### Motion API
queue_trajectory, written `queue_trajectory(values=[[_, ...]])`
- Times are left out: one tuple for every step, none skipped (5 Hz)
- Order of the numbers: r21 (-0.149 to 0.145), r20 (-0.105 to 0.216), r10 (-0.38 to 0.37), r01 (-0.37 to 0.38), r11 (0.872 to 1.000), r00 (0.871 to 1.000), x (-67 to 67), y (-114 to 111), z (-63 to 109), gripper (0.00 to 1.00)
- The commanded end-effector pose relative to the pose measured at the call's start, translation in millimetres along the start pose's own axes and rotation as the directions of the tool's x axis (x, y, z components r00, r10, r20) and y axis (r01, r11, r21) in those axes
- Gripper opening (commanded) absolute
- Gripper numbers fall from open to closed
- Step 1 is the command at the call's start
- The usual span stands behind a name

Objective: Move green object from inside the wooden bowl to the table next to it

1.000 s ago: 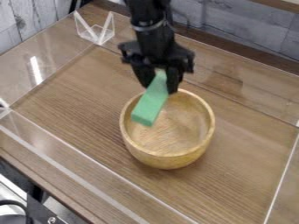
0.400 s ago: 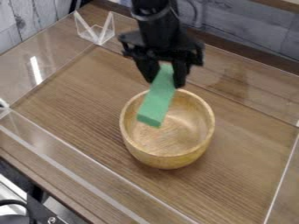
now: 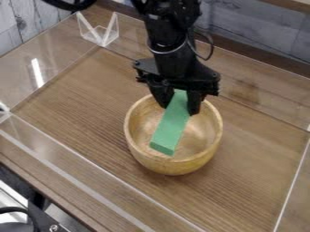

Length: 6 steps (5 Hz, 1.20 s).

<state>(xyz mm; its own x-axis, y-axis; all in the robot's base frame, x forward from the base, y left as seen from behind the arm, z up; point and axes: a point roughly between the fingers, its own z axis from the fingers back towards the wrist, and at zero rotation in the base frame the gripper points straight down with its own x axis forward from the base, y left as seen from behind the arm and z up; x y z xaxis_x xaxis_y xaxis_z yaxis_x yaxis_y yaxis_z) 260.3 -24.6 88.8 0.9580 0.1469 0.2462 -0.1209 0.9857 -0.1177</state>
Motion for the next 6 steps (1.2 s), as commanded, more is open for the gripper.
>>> queue_trajectory(values=[[-0.006, 0.027, -0.014, 0.014, 1.000, 1.000, 1.8, 3, -5.3, 0.00], [0.008, 0.042, 0.048, -0.049, 0.999, 0.998, 5.8, 0, -8.4, 0.00], [0.026, 0.048, 0.107, -0.109, 0.994, 0.993, 6.4, -4, -16.0, 0.00], [0.029, 0.045, 0.108, -0.109, 0.994, 0.993, 11.8, -1, -16.9, 0.00], [0.030, 0.042, 0.109, -0.110, 0.993, 0.993, 17.2, 1, -17.7, 0.00], [0.039, 0.042, 0.133, -0.134, 0.990, 0.990, 16.9, 3, -16.7, 0.00]])
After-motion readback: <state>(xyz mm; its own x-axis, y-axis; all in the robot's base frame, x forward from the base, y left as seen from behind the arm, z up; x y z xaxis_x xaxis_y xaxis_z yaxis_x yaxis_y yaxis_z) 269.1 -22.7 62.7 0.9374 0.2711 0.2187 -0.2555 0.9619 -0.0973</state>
